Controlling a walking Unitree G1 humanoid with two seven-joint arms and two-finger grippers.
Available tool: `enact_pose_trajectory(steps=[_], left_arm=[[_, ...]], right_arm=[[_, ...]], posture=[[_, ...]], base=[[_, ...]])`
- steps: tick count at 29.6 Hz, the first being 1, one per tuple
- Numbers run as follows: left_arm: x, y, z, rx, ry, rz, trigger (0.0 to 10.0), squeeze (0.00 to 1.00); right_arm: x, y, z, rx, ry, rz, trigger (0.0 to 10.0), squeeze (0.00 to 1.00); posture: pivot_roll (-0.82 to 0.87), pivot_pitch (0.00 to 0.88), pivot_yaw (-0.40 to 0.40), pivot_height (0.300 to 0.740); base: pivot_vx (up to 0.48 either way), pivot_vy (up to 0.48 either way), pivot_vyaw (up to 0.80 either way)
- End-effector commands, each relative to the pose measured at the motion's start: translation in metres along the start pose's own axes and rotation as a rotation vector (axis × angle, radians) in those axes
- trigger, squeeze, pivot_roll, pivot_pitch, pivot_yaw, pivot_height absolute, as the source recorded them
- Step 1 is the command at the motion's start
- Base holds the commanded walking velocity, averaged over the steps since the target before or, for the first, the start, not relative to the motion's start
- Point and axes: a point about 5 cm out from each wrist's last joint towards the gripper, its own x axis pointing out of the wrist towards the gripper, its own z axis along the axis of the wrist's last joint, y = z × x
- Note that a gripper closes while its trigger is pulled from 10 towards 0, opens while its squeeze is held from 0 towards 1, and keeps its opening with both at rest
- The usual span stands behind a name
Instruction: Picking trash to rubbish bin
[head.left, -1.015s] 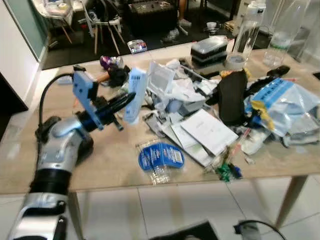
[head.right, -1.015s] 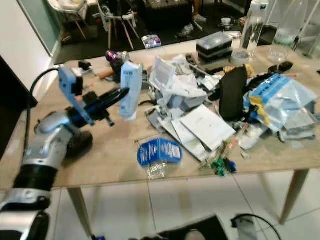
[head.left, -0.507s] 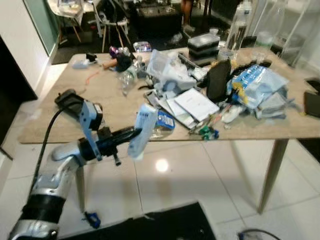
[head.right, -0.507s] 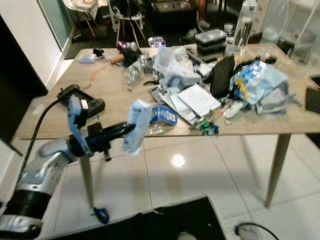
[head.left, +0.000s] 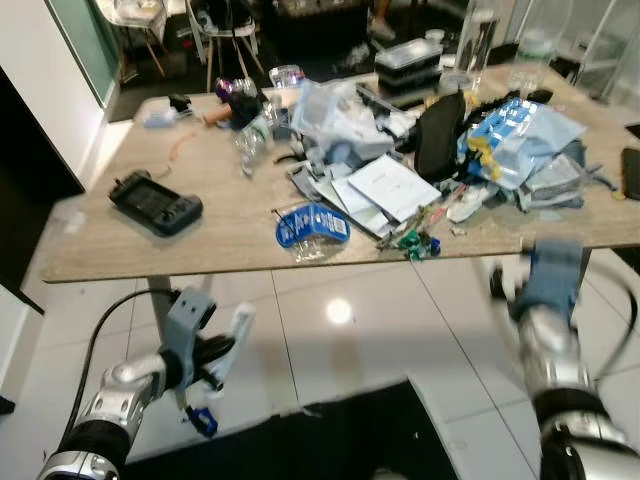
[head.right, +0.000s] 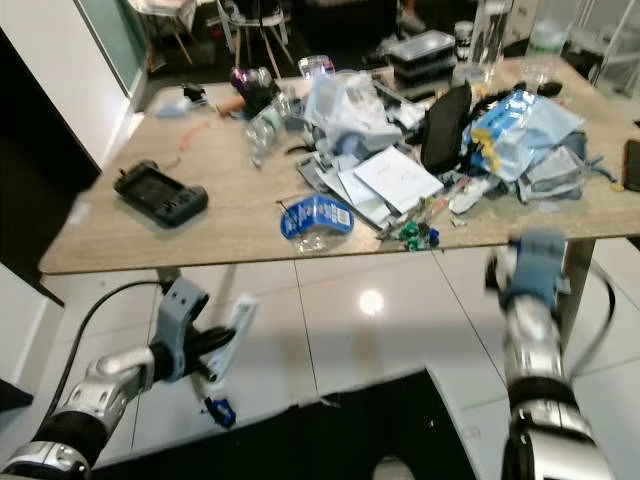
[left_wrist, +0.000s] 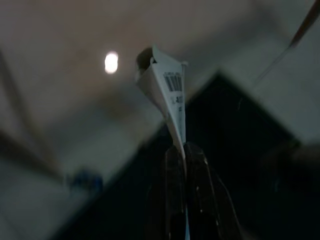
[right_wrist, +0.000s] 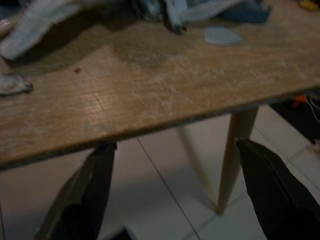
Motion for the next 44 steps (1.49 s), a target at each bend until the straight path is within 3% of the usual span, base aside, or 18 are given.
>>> enact_pose_trajectory(steps=[1, 2, 5, 8, 10, 12, 13, 15, 17, 18, 20, 21, 22, 23, 26, 29, 32, 44], left_arm=[[-0.009, -0.003, -0.04, -0.033, 0.138, 0.056, 10.0, 0.0], [-0.012, -0.006, -0.052, -0.044, 0.181, 0.07, 10.0, 0.0], [-0.015, -0.009, -0.063, -0.048, 0.22, 0.077, 10.0, 0.0], [-0.025, -0.027, -0.101, -0.085, 0.337, 0.06, 10.0, 0.0], [-0.031, -0.042, -0.124, -0.071, 0.428, 0.038, 10.0, 0.0], [-0.032, -0.045, -0.128, -0.059, 0.448, 0.025, 10.0, 0.0], [-0.035, -0.053, -0.137, -0.047, 0.487, -0.002, 10.0, 0.0], [-0.035, -0.053, -0.137, -0.047, 0.487, -0.002, 10.0, 0.0], [-0.037, -0.059, -0.144, -0.047, 0.51, -0.009, 10.0, 0.0], [-0.038, -0.062, -0.147, -0.05, 0.523, -0.014, 10.0, 0.0], [-0.04, -0.066, -0.153, -0.047, 0.544, -0.025, 10.0, 0.0], [-0.04, -0.066, -0.153, -0.047, 0.544, -0.025, 10.0, 0.0], [-0.04, -0.068, -0.153, -0.032, 0.551, -0.045, 10.0, 0.0], [-0.039, -0.069, -0.153, -0.026, 0.553, -0.054, 10.0, 0.0], [-0.036, -0.071, -0.151, -0.015, 0.548, -0.073, 10.0, 0.0], [-0.029, -0.079, -0.147, 0.004, 0.541, -0.102, 10.0, 0.0], [-0.019, -0.092, -0.144, 0.011, 0.53, -0.122, 10.0, 0.0], [-0.01, -0.125, -0.149, 0.013, 0.535, -0.164, 10.0, 0.0]], right_arm=[[0.002, 0.019, 0.135, 0.091, -0.442, 0.065, 10.0, 0.0], [-0.003, 0.023, 0.155, 0.111, -0.495, 0.082, 10.0, 0.0], [-0.008, 0.026, 0.171, 0.134, -0.543, 0.099, 10.0, 0.0], [-0.029, 0.037, 0.226, 0.154, -0.703, 0.151, 10.0, 0.0], [-0.036, 0.046, 0.241, 0.188, -0.722, 0.211, 10.0, 0.0], [-0.036, 0.05, 0.24, 0.201, -0.693, 0.245, 10.0, 0.0], [-0.042, 0.078, 0.229, 0.168, -0.583, 0.483, 10.0, 0.0], [-0.042, 0.078, 0.229, 0.168, -0.583, 0.483, 10.0, 0.0], [-0.063, 0.104, 0.221, 0.176, -0.528, 0.747, 10.0, 0.0], [-0.073, 0.109, 0.227, 0.183, -0.565, 0.784, 10.0, 0.0], [-0.082, 0.105, 0.252, 0.216, -0.652, 0.702, 10.0, 0.0], [-0.082, 0.105, 0.252, 0.216, -0.652, 0.702, 10.0, 0.0], [-0.085, 0.096, 0.283, 0.19, -0.747, 0.604, 10.0, 0.0], [-0.087, 0.092, 0.296, 0.173, -0.785, 0.558, 10.0, 0.0], [-0.09, 0.086, 0.318, 0.122, -0.84, 0.482, 10.0, 0.0], [-0.098, 0.078, 0.358, 0.021, -0.915, 0.337, 10.0, 0.0], [-0.117, 0.078, 0.389, -0.001, -0.991, 0.307, 10.0, 0.0], [-0.135, 0.091, 0.411, -0.039, -1.05, 0.312, 10.0, 0.0]], posture=[[-0.07, 0.117, 0.115, 0.74], [-0.07, 0.117, 0.115, 0.74], [-0.07, 0.117, 0.115, 0.74], [-0.07, 0.124, 0.113, 0.74], [-0.07, 0.124, 0.112, 0.74], [-0.07, 0.124, 0.112, 0.74], [-0.07, 0.122, 0.108, 0.74], [-0.07, 0.122, 0.108, 0.74], [-0.07, 0.121, 0.107, 0.74], [-0.07, 0.124, 0.107, 0.74], [-0.07, 0.124, 0.107, 0.74], [-0.07, 0.124, 0.107, 0.74], [-0.08, 0.121, 0.119, 0.74], [-0.08, 0.121, 0.119, 0.74], [-0.08, 0.117, 0.122, 0.74], [-0.09, 0.115, 0.118, 0.74], [-0.09, 0.117, 0.112, 0.74], [-0.1, 0.127, 0.109, 0.74]], base=[[0.0, 0.0, 0.0], [0.0, 0.0, 0.0], [0.0, 0.0, 0.0], [0.0, 0.0, 0.0], [0.0, 0.0, 0.0], [0.0, 0.0, 0.0], [0.0, 0.0, 0.0], [0.0, 0.0, 0.0], [0.0, 0.0, 0.0], [0.0, 0.0, 0.0], [0.0, 0.0, 0.0], [0.0, 0.0, 0.0], [0.0, 0.0, 0.0], [0.0, 0.0, 0.0], [0.0, 0.0, 0.0], [0.0, 0.0, 0.0], [0.0, 0.0, 0.0], [0.0, 0.0, 0.0]])
